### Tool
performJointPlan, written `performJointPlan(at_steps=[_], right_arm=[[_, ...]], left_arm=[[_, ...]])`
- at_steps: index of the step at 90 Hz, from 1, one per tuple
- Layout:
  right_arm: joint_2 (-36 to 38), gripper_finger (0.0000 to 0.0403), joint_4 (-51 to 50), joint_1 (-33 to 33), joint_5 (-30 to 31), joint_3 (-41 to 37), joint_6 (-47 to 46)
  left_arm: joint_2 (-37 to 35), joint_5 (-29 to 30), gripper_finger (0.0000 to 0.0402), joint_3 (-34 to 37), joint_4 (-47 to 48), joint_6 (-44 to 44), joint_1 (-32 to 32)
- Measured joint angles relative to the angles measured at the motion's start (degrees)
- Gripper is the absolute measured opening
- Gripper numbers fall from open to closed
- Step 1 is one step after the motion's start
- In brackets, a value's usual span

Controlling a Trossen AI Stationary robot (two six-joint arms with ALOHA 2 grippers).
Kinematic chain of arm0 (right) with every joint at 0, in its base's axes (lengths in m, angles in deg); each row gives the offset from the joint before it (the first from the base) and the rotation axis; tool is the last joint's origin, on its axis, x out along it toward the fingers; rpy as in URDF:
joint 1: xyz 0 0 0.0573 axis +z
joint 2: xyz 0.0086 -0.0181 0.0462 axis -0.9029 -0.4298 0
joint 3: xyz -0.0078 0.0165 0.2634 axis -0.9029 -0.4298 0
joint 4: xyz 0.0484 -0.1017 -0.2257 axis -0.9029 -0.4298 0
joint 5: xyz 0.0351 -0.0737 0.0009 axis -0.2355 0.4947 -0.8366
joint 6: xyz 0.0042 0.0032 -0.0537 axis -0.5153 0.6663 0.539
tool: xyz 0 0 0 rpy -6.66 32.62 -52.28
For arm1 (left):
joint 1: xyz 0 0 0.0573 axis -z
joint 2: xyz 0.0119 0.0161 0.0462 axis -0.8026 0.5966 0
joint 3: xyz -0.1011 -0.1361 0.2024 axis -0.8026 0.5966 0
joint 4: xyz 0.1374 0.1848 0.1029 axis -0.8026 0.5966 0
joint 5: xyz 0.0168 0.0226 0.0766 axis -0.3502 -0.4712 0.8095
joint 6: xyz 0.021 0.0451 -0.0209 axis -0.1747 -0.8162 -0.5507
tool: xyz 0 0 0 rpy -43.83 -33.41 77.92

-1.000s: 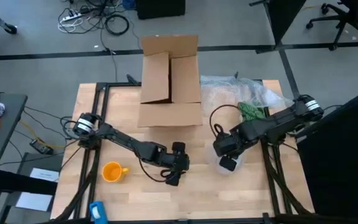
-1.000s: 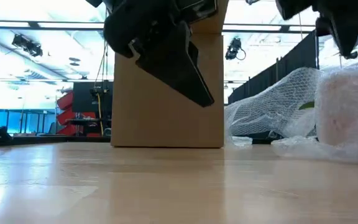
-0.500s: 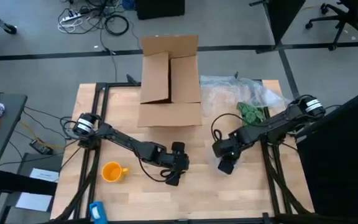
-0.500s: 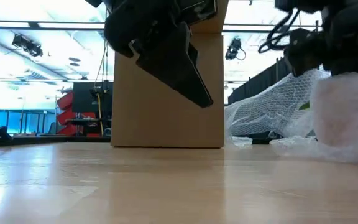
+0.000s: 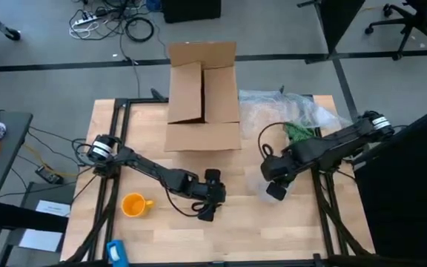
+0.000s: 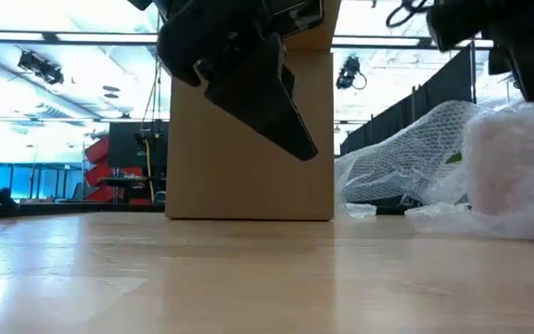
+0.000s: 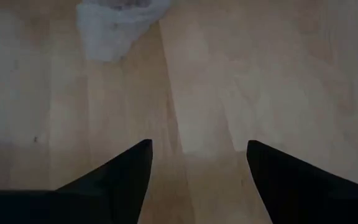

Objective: Wrap mug
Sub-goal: Wrap the orange cup with the bubble wrap

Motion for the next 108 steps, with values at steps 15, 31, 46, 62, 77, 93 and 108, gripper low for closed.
performJointPlan(at_steps=[15, 31, 46, 62, 77, 93, 108], right_arm=[[-1.3, 0.0, 6.6, 0.3, 0.4, -3.6, 0.3], [-6.3, 0.0, 14.6, -0.9, -4.4, -11.3, 0.9], [-10.1, 0.0, 15.8, -2.7, -3.8, -13.7, 4.1], [-8.7, 0.0, 14.6, -4.5, -1.7, -11.2, 7.0], [-5.0, 0.0, 9.6, -4.7, 1.1, -5.7, 6.9], [-1.6, 0.0, 3.6, -3.4, 1.1, -1.0, 4.0], [-1.0, 0.0, 1.8, -2.2, 0.9, -2.0, 0.1]], left_arm=[[0.0, 0.0, 0.0248, 0.0, -0.1, -0.1, 0.0], [0.0, 0.1, 0.0248, 0.0, -0.3, -0.7, -0.2], [0.0, 0.1, 0.0248, 0.0, -0.5, -3.5, -0.2], [0.0, 0.1, 0.0248, 0.0, -1.3, -5.3, -0.2], [0.0, 0.1, 0.0248, 0.0, -1.5, -6.6, -0.2], [0.0, 0.1, 0.0248, 0.0, -1.7, -6.2, -0.2], [0.0, 0.1, 0.0248, 0.0, -3.3, -6.3, -0.2]])
